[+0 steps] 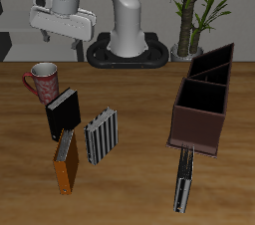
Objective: Place the red mug into the left desk caddy's right compartment
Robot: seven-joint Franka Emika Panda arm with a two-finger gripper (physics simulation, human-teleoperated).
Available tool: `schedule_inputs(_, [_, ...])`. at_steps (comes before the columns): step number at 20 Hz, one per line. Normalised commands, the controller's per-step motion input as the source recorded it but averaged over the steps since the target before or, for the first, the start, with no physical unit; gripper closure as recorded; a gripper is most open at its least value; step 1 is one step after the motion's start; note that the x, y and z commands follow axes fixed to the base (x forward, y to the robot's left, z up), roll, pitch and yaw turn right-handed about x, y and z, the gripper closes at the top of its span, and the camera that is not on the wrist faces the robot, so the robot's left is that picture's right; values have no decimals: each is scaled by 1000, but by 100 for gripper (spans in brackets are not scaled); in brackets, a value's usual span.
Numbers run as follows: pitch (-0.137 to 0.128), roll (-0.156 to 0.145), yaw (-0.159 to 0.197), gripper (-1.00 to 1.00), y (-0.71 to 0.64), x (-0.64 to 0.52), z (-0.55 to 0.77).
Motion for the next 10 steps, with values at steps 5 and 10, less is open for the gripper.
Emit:
schedule_inputs(5, [-1, -32, -15, -100, -141, -86, -348])
schedule_inputs(10, [20, -12, -15, -100, -45, -14, -369])
